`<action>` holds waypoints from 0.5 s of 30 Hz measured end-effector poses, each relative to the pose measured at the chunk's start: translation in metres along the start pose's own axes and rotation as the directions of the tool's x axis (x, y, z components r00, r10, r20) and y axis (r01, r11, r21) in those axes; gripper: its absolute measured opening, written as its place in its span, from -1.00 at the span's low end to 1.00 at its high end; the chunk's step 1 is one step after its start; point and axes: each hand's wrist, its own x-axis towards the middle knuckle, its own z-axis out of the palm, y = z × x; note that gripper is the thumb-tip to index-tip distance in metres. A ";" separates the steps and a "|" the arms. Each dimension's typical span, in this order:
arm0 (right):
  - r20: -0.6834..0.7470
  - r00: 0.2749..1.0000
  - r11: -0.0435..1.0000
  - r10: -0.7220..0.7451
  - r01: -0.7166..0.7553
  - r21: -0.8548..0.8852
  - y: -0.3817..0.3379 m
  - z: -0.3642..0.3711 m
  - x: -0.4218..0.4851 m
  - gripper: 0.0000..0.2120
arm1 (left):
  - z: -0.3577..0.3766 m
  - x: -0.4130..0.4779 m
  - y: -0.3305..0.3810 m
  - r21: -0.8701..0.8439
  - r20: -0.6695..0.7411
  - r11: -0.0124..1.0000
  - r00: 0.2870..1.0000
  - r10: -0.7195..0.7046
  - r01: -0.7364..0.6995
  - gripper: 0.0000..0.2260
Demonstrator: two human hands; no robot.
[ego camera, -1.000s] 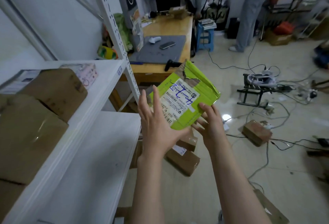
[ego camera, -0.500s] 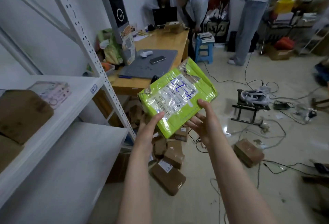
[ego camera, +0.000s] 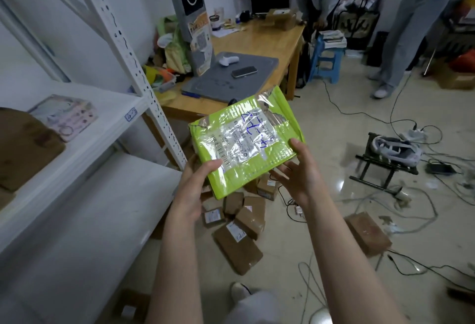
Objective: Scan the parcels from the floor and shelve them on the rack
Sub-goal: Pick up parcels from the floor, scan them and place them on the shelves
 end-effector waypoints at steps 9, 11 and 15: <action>-0.008 0.989 0.989 0.148 -0.148 -0.021 0.006 0.034 0.091 -0.61 | -0.008 0.094 0.024 0.016 -0.034 0.992 0.992 -0.121 0.122 -0.36; -0.077 0.980 0.983 0.181 -0.181 0.002 0.004 0.041 0.112 -0.67 | -0.007 0.115 0.028 0.013 -0.067 0.992 0.990 -0.127 0.128 -0.52; -0.158 0.972 0.985 0.172 -0.168 0.040 0.001 0.057 0.149 -0.71 | -0.017 0.145 0.036 -0.048 -0.164 0.992 0.979 -0.123 0.116 -0.64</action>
